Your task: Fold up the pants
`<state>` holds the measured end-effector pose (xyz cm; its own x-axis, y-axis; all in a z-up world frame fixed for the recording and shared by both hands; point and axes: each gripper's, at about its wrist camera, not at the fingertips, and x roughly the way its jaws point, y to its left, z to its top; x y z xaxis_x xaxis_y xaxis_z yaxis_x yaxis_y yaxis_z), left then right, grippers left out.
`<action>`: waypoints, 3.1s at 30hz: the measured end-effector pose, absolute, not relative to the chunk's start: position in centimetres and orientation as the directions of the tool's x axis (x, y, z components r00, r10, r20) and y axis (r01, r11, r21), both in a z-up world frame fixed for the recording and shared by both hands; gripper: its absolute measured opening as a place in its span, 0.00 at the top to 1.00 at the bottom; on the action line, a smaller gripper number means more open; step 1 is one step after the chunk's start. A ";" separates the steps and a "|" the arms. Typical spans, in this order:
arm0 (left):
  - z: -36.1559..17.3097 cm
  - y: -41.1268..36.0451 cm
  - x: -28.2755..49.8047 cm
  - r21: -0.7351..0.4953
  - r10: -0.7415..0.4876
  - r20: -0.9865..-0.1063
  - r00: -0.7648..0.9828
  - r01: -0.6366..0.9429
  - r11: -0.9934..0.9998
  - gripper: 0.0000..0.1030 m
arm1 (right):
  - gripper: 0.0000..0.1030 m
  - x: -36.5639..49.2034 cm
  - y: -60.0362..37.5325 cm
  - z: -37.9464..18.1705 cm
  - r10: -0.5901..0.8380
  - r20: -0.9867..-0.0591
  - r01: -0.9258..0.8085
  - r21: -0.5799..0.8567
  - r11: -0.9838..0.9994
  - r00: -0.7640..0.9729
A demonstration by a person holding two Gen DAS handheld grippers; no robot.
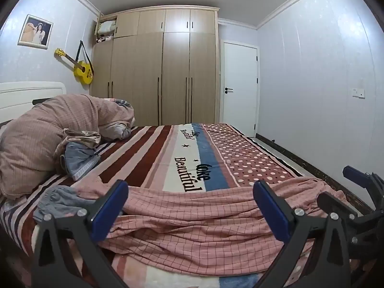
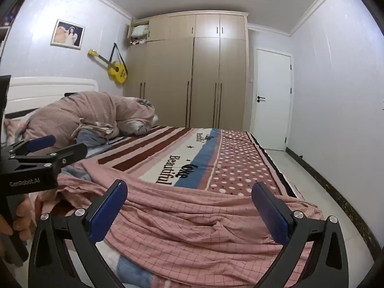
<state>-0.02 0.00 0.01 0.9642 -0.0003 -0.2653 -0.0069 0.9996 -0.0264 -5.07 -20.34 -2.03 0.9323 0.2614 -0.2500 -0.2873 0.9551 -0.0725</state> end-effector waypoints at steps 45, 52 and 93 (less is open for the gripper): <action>-0.6 0.5 0.7 -0.048 0.002 -0.280 0.960 -0.016 0.999 0.01 | 0.00 -5.2 -20.9 -2.3 0.228 -0.276 -0.260 -0.084 0.962 0.934; -0.6 0.4 0.7 -0.050 -0.003 -0.281 0.960 -0.012 0.999 0.01 | 0.01 -5.3 -21.0 -2.5 0.226 -0.276 -0.257 -0.081 0.963 0.934; -1.9 1.1 1.4 -0.066 -0.028 -0.332 0.943 0.006 0.998 0.01 | 0.28 -4.1 -22.4 -3.9 0.285 -0.347 -0.287 0.047 0.957 0.894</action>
<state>1.37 1.11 -1.93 0.9429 -0.0275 -0.3318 0.0060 0.9978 -0.0658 -4.11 -22.41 -3.86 0.8935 0.2854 -0.3467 -0.2872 0.9567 0.0472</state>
